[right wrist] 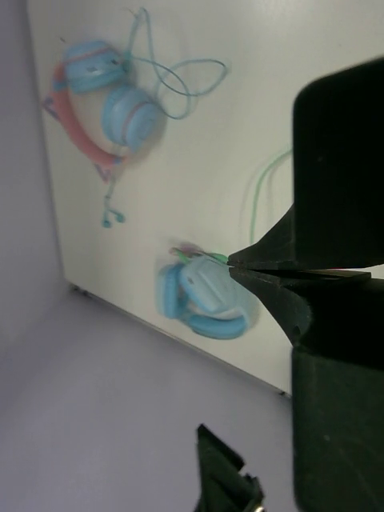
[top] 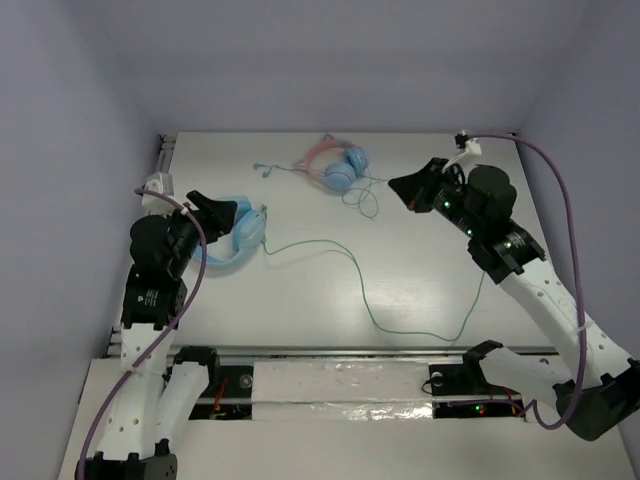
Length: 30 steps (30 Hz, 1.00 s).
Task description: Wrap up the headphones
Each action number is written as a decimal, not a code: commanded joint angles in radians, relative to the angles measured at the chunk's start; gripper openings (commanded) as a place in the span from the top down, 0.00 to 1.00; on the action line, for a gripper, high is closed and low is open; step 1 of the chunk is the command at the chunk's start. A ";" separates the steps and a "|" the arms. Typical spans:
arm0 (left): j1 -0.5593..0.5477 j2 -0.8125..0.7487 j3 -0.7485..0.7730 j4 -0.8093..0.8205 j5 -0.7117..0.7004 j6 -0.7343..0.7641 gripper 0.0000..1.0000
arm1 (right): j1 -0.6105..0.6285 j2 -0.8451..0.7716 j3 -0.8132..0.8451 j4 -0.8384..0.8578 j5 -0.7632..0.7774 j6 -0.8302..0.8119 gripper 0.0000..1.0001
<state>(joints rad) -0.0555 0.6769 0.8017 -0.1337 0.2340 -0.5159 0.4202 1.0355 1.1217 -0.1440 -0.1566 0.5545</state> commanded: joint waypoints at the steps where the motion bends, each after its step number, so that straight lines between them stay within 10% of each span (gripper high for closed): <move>1: 0.000 -0.016 0.056 -0.050 -0.068 -0.015 0.46 | 0.090 -0.018 -0.031 -0.023 0.043 -0.017 1.00; 6: 0.000 -0.010 0.065 -0.162 -0.188 -0.047 0.47 | 0.196 -0.101 -0.118 0.043 0.104 0.004 1.00; 11: 0.000 0.084 0.073 -0.279 -0.425 -0.070 0.88 | 0.357 -0.072 -0.109 -0.035 0.228 -0.022 1.00; 15: 0.028 0.193 0.054 -0.261 -0.527 -0.050 1.00 | 0.462 -0.045 -0.143 -0.031 0.307 -0.039 1.00; 18: 0.078 0.294 0.019 -0.225 -0.513 -0.076 0.91 | 0.471 -0.067 -0.186 0.000 0.296 -0.042 0.90; 23: 0.155 0.358 -0.039 -0.150 -0.489 -0.069 0.47 | 0.471 -0.094 -0.215 0.026 0.287 -0.087 0.49; 30: 0.155 0.483 -0.113 -0.089 -0.479 -0.125 0.41 | 0.471 -0.117 -0.263 0.118 0.126 -0.082 0.32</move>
<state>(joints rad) 0.0982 1.1465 0.7349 -0.2756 -0.2359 -0.6071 0.8886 0.9405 0.8749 -0.1253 0.0521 0.4873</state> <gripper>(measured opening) 0.589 0.675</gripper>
